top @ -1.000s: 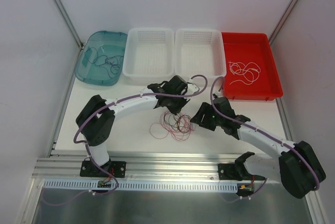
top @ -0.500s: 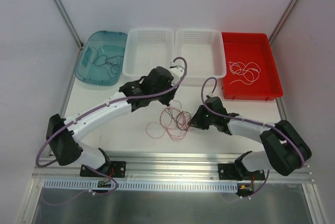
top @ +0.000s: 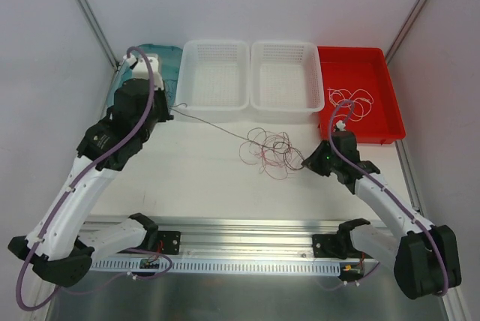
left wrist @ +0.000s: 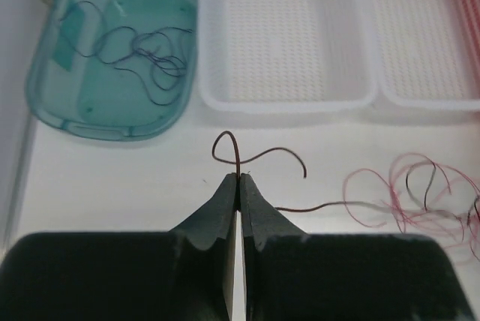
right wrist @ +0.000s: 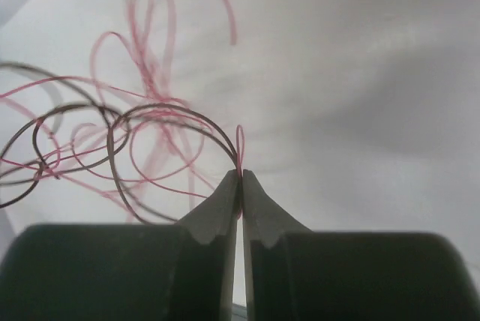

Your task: Untangle the cables

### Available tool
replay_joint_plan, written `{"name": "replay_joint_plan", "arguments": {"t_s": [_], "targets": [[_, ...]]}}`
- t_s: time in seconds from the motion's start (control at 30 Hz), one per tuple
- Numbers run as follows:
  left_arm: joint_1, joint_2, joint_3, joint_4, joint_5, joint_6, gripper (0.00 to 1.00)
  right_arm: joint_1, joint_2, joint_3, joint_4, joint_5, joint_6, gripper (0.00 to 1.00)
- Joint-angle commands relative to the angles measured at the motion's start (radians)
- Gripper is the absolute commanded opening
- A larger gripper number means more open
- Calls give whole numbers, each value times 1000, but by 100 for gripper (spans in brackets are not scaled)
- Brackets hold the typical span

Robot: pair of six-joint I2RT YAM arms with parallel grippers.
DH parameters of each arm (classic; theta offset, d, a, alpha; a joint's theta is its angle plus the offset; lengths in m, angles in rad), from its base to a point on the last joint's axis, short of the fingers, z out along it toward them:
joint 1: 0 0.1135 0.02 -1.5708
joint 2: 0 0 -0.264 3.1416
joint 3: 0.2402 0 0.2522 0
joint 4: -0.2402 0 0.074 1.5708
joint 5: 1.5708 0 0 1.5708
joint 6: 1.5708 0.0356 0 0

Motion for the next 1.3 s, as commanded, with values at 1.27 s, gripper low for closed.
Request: {"name": "replay_joint_plan", "arguments": {"t_s": [1.27], "targets": [[401, -56, 79, -250, -442, 62, 0, -327, -165, 398, -560, 32, -345, 6]]}}
